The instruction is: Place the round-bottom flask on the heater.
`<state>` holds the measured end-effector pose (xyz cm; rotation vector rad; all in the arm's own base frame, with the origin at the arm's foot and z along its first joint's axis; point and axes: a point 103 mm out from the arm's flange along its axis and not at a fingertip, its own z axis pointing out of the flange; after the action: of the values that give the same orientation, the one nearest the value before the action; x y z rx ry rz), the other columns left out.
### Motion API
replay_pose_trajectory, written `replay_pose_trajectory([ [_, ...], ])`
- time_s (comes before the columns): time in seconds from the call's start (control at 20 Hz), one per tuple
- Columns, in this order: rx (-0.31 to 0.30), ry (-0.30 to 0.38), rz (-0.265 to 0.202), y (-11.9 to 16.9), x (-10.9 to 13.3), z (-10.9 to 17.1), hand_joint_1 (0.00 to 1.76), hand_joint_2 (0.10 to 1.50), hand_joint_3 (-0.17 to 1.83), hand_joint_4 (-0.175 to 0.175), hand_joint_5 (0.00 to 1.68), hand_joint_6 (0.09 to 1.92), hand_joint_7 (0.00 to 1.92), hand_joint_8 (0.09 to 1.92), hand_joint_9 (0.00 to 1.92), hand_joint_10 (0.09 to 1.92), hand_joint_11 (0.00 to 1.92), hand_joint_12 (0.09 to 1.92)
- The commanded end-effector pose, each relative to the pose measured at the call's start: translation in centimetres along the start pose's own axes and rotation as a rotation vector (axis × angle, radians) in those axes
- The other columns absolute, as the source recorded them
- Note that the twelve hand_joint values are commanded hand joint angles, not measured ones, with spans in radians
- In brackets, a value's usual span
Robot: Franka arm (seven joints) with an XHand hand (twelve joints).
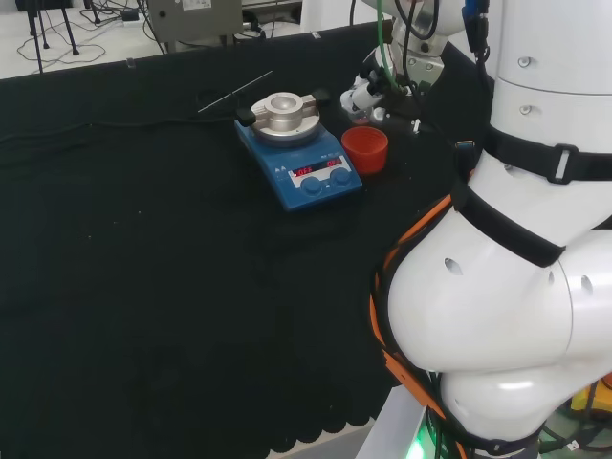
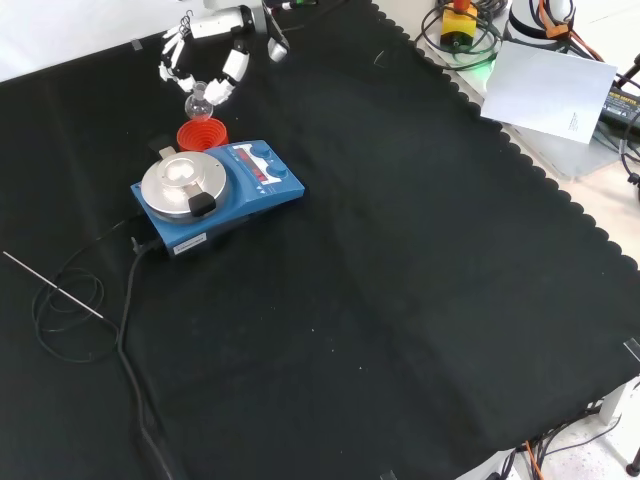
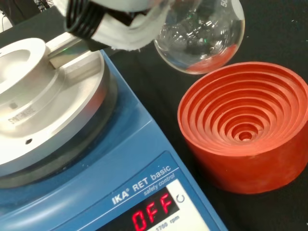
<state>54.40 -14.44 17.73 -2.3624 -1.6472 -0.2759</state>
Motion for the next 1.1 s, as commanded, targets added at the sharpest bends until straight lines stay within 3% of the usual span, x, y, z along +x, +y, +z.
replay_pose_trajectory([
  [0.05, -0.002, -0.013, -0.010, -0.4, 0.7, -0.3, 1.07, 0.73, 0.76, 0.087, 1.03, 1.13, 0.52, 0.68, 0.68, 0.65, 0.22, 1.37],
  [0.6, 0.005, -0.024, -0.063, 0.5, 4.8, -2.3, 1.09, 0.70, 0.80, 0.075, 1.05, 1.12, 0.53, 0.68, 0.68, 0.65, 0.23, 1.36],
  [1.1, 0.031, -0.038, -0.117, 1.9, 9.4, -1.9, 1.10, 0.68, 0.83, 0.053, 1.07, 1.11, 0.58, 0.68, 0.72, 0.65, 0.29, 1.35],
])
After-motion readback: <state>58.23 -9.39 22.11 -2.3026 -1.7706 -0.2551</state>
